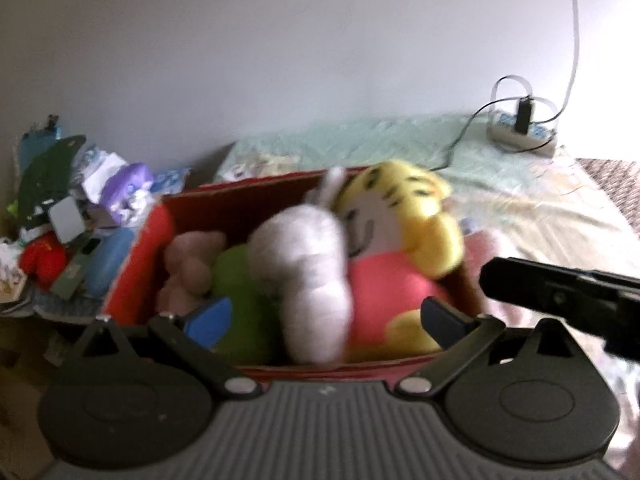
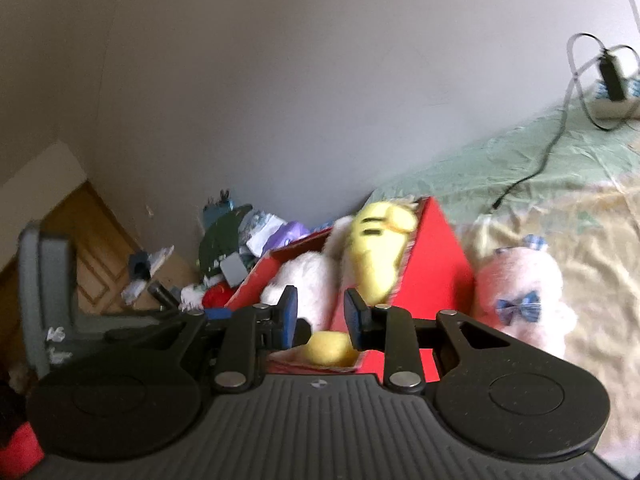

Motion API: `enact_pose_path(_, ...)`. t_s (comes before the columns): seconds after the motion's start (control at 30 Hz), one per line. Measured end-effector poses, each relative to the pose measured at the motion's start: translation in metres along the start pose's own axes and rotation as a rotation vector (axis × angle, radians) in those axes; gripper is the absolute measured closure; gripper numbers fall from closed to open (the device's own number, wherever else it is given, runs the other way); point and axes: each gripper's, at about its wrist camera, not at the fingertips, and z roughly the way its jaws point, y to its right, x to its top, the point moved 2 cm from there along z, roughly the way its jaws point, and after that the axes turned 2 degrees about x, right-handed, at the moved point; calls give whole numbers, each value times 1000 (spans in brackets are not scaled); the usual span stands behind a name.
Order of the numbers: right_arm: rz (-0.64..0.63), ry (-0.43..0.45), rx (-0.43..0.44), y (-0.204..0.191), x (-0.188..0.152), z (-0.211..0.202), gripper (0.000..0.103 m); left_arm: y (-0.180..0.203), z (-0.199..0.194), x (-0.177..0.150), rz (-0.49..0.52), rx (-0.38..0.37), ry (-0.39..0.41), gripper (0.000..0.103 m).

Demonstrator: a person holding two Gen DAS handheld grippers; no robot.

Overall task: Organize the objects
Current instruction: 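Open the right gripper and move it to the pink bunny plush, then grasp the pink bunny plush's head with the right gripper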

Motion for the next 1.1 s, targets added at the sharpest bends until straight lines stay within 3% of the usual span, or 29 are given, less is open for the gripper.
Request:
enact_pose_path(0.3,110,13,-106,61,4,-31,74,56,-19,-1,67,-174,65,3)
enact_pose_path(0.47,163,-40,-178,97,-4,-35,74,89,-14,-6,102,-321,26,4)
enact_pose_path(0.7,213,-114,-223,131,-21,-30,73,113,-4,-19,114,-438,-31,6)
enact_pose_path(1.1,266,-164,-188,150,-32,11,67,113,15,-46,53,-457,-135,6)
